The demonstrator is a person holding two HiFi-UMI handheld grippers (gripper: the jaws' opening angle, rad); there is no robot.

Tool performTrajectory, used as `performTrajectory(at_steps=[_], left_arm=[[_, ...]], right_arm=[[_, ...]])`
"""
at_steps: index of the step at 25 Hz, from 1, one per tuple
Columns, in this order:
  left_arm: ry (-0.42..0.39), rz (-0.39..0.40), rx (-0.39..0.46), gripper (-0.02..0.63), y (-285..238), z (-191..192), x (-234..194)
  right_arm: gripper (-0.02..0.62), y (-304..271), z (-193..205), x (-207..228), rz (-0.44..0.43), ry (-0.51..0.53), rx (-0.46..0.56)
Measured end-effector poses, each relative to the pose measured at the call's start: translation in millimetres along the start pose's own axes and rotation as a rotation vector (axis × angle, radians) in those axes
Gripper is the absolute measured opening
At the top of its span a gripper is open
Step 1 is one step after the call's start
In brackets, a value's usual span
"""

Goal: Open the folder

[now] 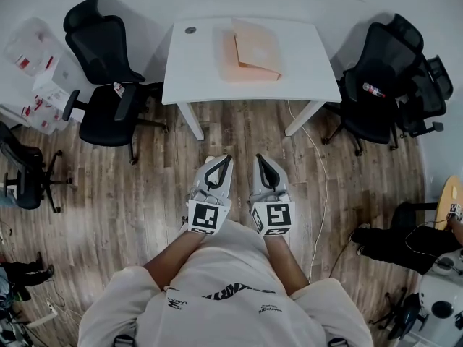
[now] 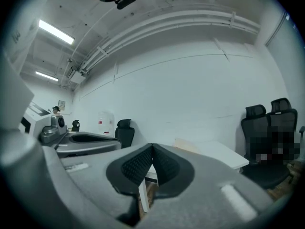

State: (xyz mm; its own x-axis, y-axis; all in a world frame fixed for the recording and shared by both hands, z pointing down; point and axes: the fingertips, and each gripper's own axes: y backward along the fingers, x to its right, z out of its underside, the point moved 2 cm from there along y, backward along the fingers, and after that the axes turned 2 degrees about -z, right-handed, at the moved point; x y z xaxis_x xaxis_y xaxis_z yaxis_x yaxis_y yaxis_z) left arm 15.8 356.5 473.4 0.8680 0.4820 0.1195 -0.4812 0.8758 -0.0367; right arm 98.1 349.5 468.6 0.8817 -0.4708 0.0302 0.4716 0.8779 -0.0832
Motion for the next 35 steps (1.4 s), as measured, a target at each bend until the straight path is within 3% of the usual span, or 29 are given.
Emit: performTrajectory(at_steps=[15, 23, 35], left_arm=[[0.040, 0.004, -0.025, -0.011, -153, 13, -127], [0.070, 0.036, -0.030, -0.011, -222, 11, -196], [0.105, 0.067, -0.061, -0.011, -291, 34, -250]], right_arm=[[-0.002, -180, -21, 63, 0.032, -0.001, -0.021], [-0.003, -274, -39, 77, 0.050, 0.026, -0.052], [-0.002, -362, -49, 102, 0.090, 0.057, -0.129]])
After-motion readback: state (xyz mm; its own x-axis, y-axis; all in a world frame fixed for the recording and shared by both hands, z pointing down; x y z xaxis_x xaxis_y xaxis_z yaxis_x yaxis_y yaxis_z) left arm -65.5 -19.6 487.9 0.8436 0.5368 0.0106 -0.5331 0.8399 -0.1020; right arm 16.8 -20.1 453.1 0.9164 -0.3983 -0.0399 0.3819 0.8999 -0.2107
